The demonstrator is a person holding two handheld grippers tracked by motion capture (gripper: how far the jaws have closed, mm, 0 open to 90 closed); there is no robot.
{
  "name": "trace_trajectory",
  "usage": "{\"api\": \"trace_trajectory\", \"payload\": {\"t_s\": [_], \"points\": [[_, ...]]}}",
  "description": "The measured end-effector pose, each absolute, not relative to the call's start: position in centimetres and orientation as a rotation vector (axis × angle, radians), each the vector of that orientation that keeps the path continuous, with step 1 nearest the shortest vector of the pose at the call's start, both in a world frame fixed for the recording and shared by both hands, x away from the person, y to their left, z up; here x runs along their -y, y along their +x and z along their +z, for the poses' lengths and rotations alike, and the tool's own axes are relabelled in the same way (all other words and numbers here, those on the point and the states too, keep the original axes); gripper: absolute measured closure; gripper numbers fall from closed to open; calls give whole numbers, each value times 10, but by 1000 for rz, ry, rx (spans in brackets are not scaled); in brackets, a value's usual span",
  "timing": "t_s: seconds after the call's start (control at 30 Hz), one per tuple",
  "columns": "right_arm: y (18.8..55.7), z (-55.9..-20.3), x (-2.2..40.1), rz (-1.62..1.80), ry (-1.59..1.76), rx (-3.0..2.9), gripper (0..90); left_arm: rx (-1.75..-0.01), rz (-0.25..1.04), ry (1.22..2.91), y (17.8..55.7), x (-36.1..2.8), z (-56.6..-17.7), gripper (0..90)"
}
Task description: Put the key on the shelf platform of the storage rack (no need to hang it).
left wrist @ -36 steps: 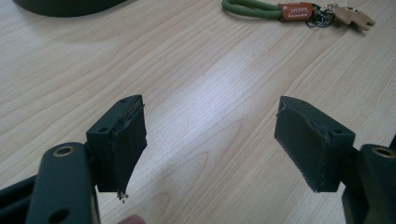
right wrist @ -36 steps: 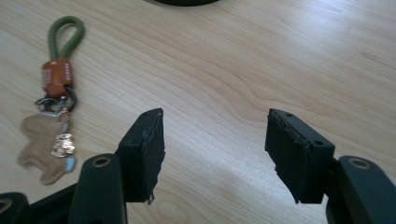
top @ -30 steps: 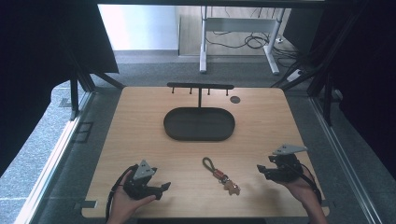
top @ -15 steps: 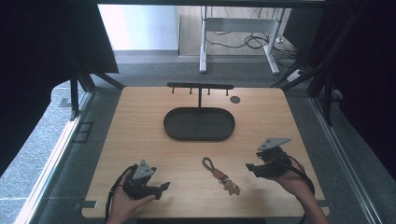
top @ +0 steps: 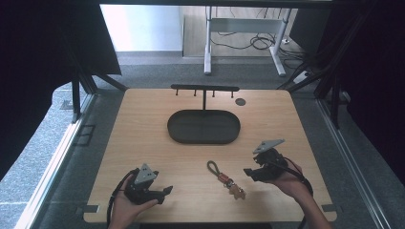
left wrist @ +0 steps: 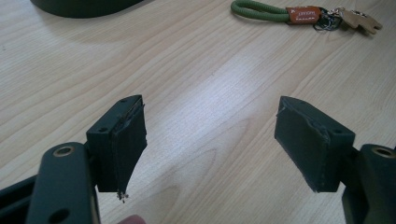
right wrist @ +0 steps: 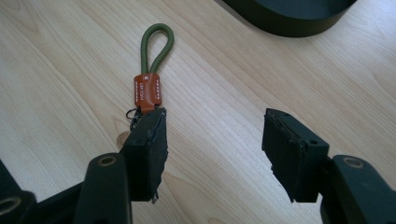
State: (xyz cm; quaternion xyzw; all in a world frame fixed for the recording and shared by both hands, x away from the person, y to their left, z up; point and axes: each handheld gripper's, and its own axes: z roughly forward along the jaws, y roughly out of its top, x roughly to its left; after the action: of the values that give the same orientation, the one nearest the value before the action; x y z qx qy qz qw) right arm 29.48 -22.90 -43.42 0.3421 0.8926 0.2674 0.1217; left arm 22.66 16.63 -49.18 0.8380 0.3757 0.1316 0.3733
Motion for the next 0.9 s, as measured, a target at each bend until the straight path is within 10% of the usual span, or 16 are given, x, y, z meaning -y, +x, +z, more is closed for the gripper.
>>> {"api": "trace_trajectory", "payload": {"t_s": [0.9], "points": [[309, -462, 174, 654, 928, -2751, 427, -981, 354, 2126, 221, -173, -489, 256]]}}
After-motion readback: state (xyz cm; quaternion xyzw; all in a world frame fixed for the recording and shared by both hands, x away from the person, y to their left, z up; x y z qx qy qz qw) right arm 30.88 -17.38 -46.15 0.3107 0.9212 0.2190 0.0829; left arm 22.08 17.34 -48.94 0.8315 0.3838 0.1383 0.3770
